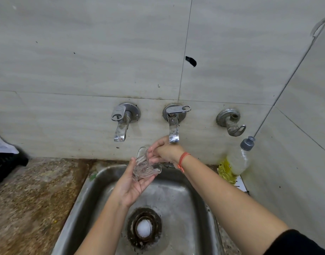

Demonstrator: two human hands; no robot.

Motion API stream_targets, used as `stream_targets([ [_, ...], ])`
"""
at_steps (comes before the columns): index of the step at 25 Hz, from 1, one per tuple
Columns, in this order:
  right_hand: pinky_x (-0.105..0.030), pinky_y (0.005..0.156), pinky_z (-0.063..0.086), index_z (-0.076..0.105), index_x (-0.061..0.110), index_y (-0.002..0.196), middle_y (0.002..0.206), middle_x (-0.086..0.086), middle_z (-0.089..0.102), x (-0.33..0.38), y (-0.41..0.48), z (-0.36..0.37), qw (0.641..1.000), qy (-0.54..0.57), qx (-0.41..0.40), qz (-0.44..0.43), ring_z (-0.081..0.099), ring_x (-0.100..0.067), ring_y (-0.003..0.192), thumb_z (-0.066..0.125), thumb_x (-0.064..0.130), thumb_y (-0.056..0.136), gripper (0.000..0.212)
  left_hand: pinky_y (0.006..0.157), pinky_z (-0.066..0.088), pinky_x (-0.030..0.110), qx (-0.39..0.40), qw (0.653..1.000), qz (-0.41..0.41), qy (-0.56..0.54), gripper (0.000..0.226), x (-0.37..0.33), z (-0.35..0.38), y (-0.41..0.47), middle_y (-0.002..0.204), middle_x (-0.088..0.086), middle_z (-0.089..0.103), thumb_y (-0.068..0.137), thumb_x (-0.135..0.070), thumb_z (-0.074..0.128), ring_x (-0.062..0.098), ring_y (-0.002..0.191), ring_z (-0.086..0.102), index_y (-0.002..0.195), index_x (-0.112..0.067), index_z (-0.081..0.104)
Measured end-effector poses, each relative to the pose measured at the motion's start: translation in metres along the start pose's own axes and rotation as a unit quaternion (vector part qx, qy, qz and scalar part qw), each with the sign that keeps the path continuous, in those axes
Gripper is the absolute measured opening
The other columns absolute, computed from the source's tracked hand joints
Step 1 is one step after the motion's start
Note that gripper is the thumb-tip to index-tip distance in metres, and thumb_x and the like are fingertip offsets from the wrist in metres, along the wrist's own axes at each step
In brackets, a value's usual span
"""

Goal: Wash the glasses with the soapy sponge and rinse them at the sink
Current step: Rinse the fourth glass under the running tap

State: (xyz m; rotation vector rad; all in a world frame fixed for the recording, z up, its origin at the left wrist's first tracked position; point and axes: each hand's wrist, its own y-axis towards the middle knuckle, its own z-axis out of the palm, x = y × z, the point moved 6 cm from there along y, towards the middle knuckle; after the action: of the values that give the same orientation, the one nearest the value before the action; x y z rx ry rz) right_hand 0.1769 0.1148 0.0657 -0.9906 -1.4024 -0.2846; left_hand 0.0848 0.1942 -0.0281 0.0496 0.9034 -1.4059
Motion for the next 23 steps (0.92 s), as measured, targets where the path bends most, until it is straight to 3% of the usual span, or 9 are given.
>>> stream_targets([
  [5, -0.009, 0.029, 0.021, 0.053, 0.016, 0.073, 0.050, 0.000, 0.044, -0.011, 0.001, 0.007, 0.993, 0.039, -0.108, 0.004, 0.031, -0.003, 0.022, 0.043, 0.022, 0.098, 0.028, 0.072, 0.060, 0.037, 0.007, 1.000, 0.014, -0.025, 0.050, 0.001, 0.007, -0.003, 0.111, 0.025, 0.067, 0.088, -0.041, 0.055, 0.032, 0.090, 0.071, 0.117, 0.000, 0.059],
  [7, -0.010, 0.031, 0.023, 0.047, 0.017, 0.064, 0.044, 0.001, 0.039, -0.016, 0.002, 0.012, 0.983, 0.106, -0.149, 0.023, 0.032, -0.007, 0.024, 0.042, 0.041, 0.096, 0.041, 0.074, 0.060, 0.038, 0.005, 1.000, 0.013, -0.023, 0.049, 0.001, 0.007, -0.003, 0.112, 0.026, 0.067, 0.089, -0.041, 0.055, 0.032, 0.090, 0.071, 0.116, 0.000, 0.060],
  [9, -0.020, 0.042, 0.041, 0.044, 0.020, 0.062, 0.049, 0.002, 0.043, -0.015, 0.001, 0.013, 0.976, 0.118, -0.182, 0.018, 0.046, -0.011, 0.040, 0.038, 0.058, 0.093, 0.050, 0.076, 0.059, 0.039, 0.003, 1.000, 0.012, -0.019, 0.049, 0.002, 0.007, -0.001, 0.114, 0.025, 0.066, 0.087, -0.041, 0.056, 0.031, 0.091, 0.071, 0.116, -0.001, 0.060],
  [11, -0.031, 0.067, 0.046, 0.048, 0.019, 0.059, 0.055, 0.002, 0.050, -0.012, 0.000, 0.014, 0.984, 0.043, -0.172, -0.022, 0.052, -0.016, 0.058, 0.035, 0.056, 0.095, 0.053, 0.077, 0.059, 0.039, 0.000, 1.000, 0.018, -0.016, 0.046, 0.001, 0.005, 0.001, 0.109, 0.023, 0.068, 0.090, -0.041, 0.055, 0.030, 0.088, 0.072, 0.113, -0.002, 0.062],
  [13, -0.032, 0.069, 0.042, 0.052, 0.018, 0.056, 0.056, 0.004, 0.053, -0.011, -0.011, 0.020, 0.979, -0.065, -0.128, -0.146, 0.051, -0.015, 0.060, 0.042, 0.037, 0.098, 0.047, 0.075, 0.058, 0.036, -0.001, 1.000, 0.012, -0.008, 0.048, 0.001, 0.004, 0.003, 0.105, 0.021, 0.070, 0.092, -0.044, 0.051, 0.027, 0.083, 0.072, 0.114, -0.003, 0.063],
  [15, -0.031, 0.071, 0.043, 0.060, 0.019, 0.068, 0.065, 0.004, 0.059, -0.020, -0.030, 0.021, 0.924, -0.207, -0.109, -0.303, 0.054, -0.013, 0.067, 0.049, 0.026, 0.097, 0.031, 0.065, 0.059, 0.031, -0.013, 1.000, -0.011, 0.003, 0.056, 0.003, -0.002, 0.008, 0.093, 0.018, 0.072, 0.092, -0.051, 0.048, 0.022, 0.070, 0.072, 0.113, -0.002, 0.063],
  [19, -0.039, 0.108, 0.034, 0.072, 0.022, 0.096, 0.096, 0.009, 0.070, -0.045, -0.058, 0.003, 0.671, -0.475, -0.166, -0.545, 0.058, -0.012, 0.098, 0.061, 0.027, 0.090, 0.014, 0.036, 0.050, 0.021, -0.004, 0.993, -0.094, 0.069, 0.059, 0.009, -0.006, 0.014, 0.067, 0.011, 0.068, 0.085, -0.056, 0.053, 0.018, 0.039, 0.061, 0.101, -0.001, 0.067],
  [21, -0.044, 0.110, 0.033, 0.074, 0.019, 0.094, 0.097, 0.008, 0.071, -0.046, -0.061, -0.010, 0.613, -0.490, -0.194, -0.589, 0.060, -0.015, 0.100, 0.064, 0.023, 0.090, 0.012, 0.039, 0.053, 0.024, 0.027, 0.984, -0.140, 0.111, 0.060, 0.018, 0.002, 0.012, 0.065, 0.014, 0.068, 0.087, -0.056, 0.050, 0.021, 0.043, 0.063, 0.089, 0.001, 0.071],
  [23, -0.045, 0.109, 0.034, 0.073, 0.015, 0.088, 0.091, 0.006, 0.070, -0.044, -0.065, -0.012, 0.587, -0.487, -0.203, -0.615, 0.062, -0.016, 0.095, 0.062, 0.019, 0.092, 0.012, 0.058, 0.059, 0.034, 0.033, 0.978, -0.152, 0.137, 0.060, 0.023, 0.009, 0.010, 0.078, 0.019, 0.070, 0.090, -0.052, 0.046, 0.028, 0.061, 0.070, 0.085, 0.001, 0.075],
])
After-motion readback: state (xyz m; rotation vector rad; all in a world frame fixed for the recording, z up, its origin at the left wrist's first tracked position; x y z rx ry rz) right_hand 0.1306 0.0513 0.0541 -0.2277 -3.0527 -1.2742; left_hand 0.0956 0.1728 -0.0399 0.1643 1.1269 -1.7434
